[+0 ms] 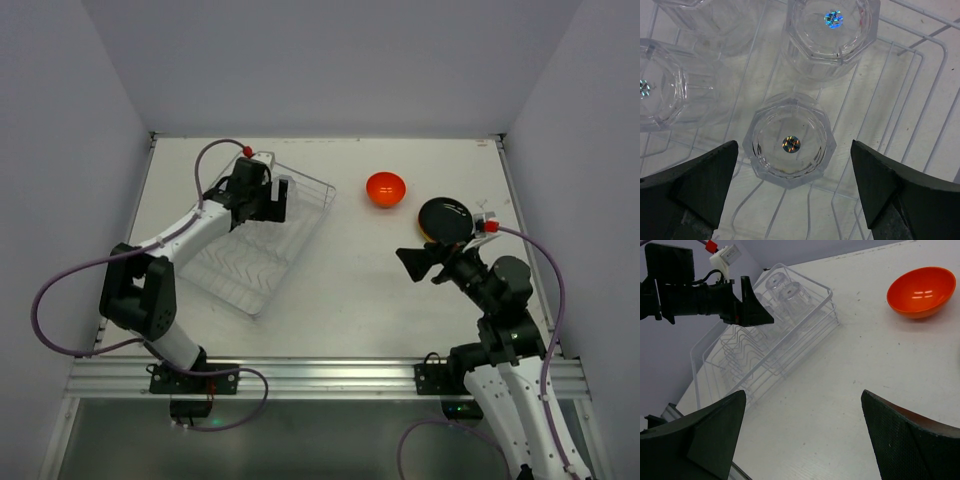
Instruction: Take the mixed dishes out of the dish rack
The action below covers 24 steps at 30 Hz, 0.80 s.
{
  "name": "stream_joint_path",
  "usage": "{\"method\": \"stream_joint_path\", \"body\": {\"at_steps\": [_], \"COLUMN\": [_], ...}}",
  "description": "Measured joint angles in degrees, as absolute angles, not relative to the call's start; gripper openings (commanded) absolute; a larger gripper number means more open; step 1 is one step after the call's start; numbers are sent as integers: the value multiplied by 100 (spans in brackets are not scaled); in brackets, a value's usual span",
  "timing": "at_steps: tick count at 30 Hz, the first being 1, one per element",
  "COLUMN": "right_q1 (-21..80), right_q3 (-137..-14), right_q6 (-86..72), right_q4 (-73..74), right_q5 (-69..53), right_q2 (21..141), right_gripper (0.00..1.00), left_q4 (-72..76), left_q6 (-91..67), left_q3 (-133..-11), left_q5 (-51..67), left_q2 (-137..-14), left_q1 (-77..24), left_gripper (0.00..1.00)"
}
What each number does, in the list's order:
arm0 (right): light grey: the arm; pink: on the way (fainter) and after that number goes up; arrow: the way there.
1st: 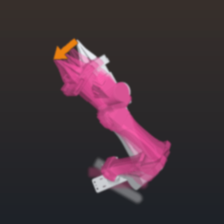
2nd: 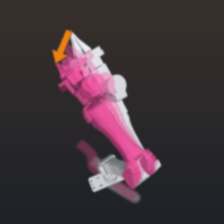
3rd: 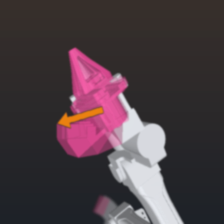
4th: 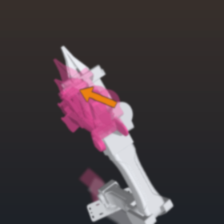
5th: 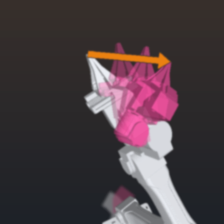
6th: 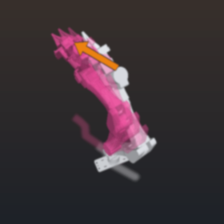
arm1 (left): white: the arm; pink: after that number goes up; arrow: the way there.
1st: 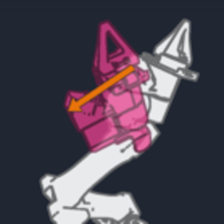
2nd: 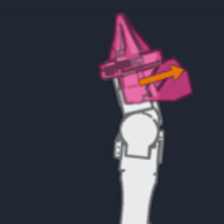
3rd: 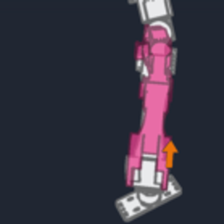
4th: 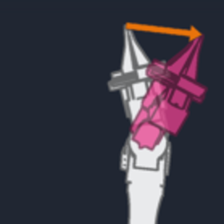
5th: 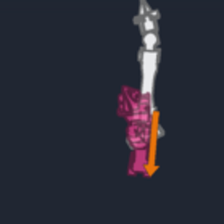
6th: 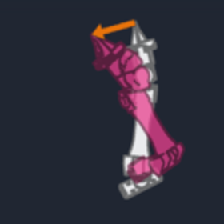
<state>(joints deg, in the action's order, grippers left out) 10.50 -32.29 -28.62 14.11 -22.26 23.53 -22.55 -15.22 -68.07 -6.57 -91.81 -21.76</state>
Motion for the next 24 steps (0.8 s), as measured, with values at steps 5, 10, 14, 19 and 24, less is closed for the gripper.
{"method": "stream_joint_path", "body": {"at_steps": [5,10,14,19,24], "right_q1": [1050,1050,1050,1050,1050], "right_q3": [-3227,-3212,-3205,-3175,-3170], "right_q6": [-2845,-2840,-2840,-2840,-2840], "right_q4": [1402,1363,1352,1308,1243], "right_q5": [-2270,-2331,-2357,-2357,-2355], "right_q2": [2412,2464,2512,2521,2561], "right_gripper": [99,99,99,99,99], "left_q4": [-2191,-2167,-2167,-2204,-2283], "left_q6": [-1514,-1428,-1382,-1341,-1271], "left_q3": [-6847,-6875,-6873,-6875,-6888], "left_q5": [-661,-676,-681,-683,-655], "left_q2": [-9561,-9601,-9592,-9515,-9157], "left_q1": [-2176,-2176,-2176,-2176,-2176], "left_gripper": [86,61,33,7,0]}}
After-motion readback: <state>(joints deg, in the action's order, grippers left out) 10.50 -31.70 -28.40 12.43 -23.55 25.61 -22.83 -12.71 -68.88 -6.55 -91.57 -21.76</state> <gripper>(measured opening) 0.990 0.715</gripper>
